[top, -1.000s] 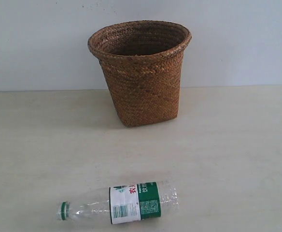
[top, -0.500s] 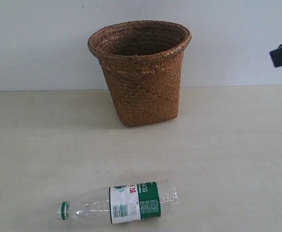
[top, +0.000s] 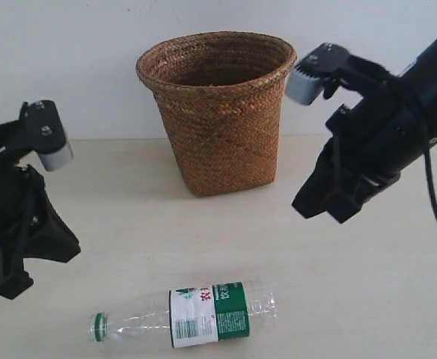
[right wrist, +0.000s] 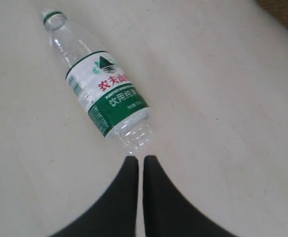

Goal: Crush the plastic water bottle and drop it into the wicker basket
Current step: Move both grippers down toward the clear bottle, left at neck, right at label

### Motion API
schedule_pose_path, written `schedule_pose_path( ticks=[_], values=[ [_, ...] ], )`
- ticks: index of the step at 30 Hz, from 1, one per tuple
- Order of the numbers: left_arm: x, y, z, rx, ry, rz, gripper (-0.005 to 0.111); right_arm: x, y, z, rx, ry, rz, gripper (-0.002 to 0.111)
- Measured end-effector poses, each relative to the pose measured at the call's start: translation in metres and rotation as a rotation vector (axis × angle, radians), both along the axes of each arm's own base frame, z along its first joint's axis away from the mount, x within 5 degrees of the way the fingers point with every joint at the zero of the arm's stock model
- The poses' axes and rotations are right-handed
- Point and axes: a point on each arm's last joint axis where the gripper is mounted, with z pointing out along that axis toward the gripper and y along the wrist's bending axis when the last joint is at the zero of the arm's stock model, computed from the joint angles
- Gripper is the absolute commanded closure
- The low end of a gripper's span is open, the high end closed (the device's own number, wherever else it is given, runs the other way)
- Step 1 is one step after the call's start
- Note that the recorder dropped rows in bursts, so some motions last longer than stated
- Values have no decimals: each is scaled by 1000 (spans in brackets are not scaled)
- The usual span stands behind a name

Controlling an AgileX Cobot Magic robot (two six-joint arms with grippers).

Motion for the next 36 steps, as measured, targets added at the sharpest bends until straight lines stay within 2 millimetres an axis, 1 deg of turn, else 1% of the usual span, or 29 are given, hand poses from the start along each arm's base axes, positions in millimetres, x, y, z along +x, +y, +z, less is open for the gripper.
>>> schedule_pose_path(
  ticks=[5,10,12,13,14,15,17,18,19,21,28,36],
  values=[
    [1,-9,-15,127,22,-20,102,-1,22,-19,-29,32,116,108],
    [0,-22,-29,196,43,-50,102,-3,41,-31,-45,27,204,108],
    [2,-28,-35,210,46,-59,97,-1,43,-35,-48,27,210,108],
    [2,-30,-39,217,53,-65,90,0,45,-37,-51,31,211,108],
    [3,-33,-43,224,61,-70,86,1,45,-38,-51,30,209,108],
    [3,-34,-46,232,69,-75,74,1,46,-40,-55,34,210,108],
    [6,-36,-55,250,90,-83,59,2,46,-42,-62,38,211,108],
    [7,-36,-59,259,99,-87,49,3,46,-44,-65,41,212,108],
    [8,-36,-64,274,108,-100,43,3,46,-43,-64,39,211,108],
    [10,-37,-71,297,115,-137,36,3,46,-44,-66,39,211,108],
    [14,-39,-93,360,119,-397,36,3,46,-44,-66,38,211,108],
    [23,-43,-110,358,80,-426,36,3,46,-44,-66,37,210,108]
  ],
)
